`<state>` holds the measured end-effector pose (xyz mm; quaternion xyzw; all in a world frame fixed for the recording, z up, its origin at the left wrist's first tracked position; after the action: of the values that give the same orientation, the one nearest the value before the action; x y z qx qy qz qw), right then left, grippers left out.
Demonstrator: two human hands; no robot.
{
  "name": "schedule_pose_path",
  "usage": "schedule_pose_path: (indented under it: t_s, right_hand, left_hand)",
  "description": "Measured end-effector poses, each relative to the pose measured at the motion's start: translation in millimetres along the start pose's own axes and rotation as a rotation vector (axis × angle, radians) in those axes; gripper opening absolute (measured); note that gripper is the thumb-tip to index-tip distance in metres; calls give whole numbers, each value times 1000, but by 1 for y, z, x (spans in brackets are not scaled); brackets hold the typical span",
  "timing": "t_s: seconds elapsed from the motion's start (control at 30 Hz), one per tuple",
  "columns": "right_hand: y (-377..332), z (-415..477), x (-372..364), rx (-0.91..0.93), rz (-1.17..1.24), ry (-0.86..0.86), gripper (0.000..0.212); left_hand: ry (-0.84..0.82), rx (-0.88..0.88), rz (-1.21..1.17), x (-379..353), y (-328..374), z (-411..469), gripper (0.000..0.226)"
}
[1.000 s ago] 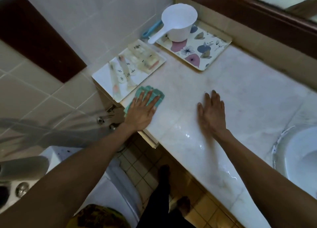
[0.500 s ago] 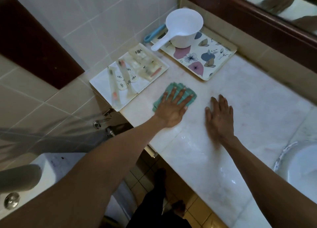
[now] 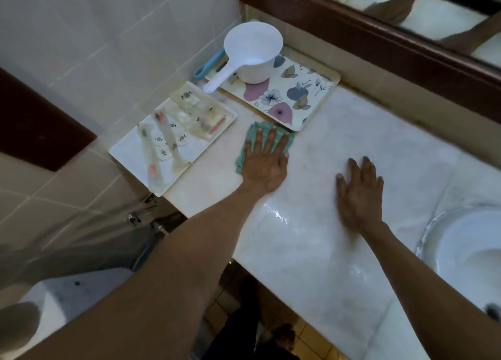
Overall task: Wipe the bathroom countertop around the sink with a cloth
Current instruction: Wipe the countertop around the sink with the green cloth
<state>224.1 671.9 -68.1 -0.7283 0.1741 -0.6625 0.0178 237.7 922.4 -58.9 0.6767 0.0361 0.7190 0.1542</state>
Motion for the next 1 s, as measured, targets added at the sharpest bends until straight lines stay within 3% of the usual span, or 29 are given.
schedule_pose_path:
  t_s: [0.07, 0.17, 0.23, 0.3, 0.37, 0.43, 0.5, 0.57, 0.7, 0.83, 0.9, 1.0]
  right_hand:
    - [16, 0, 4, -39, 17, -2, 55]
    - [32, -4, 8, -40, 25, 3, 55]
    - [38, -10, 10, -32, 33, 18, 56]
    - [46, -20, 9, -34, 38, 28, 58]
    - [52, -33, 6, -25, 43, 34, 56]
    - [56, -41, 4, -17, 59, 33, 55]
    - [57, -45, 3, -8, 78, 22, 56]
    - [59, -50, 4, 14, 88, 9, 56]
    - [72, -70, 7, 78, 57, -24, 57]
    - [93, -87, 10, 152, -69, -107, 58]
    - [106, -94, 14, 188, -145, -138, 58]
    - [134, -107, 25, 215, -175, -149, 67]
  left_hand:
    - [39, -89, -24, -10, 48, -9, 52]
    - [-90, -407, 7, -24, 103, -63, 51]
    - [-178, -611, 12, -25, 100, -93, 50]
    - [-238, -704, 61, -20, 75, -97, 51]
    - [-224, -607, 110, -11, 42, -73, 51]
    - [-181, -376, 89, -6, 25, -43, 51]
    - [-110, -112, 19, -7, 31, -33, 52]
    - [-71, 31, -28, -18, 61, -44, 52]
    - [-81, -201, -11, -39, 147, -120, 52]
    - [-241, -539, 38, -36, 146, -198, 51]
    - [-241, -472, 80, -30, 120, -192, 52]
    - [-174, -44, 28, -24, 105, -164, 52]
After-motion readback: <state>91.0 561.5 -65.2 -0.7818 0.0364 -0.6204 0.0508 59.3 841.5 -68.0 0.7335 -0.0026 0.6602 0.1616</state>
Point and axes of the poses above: each hand's wrist, its own z-axis towards the middle knuckle, its own x-axis out of the back of the hand, y = z × x, the point moved 10 cm from there along z, towards the middle knuckle, and after that the axes turned 13 degrees about -x, right-handed, at the moved point
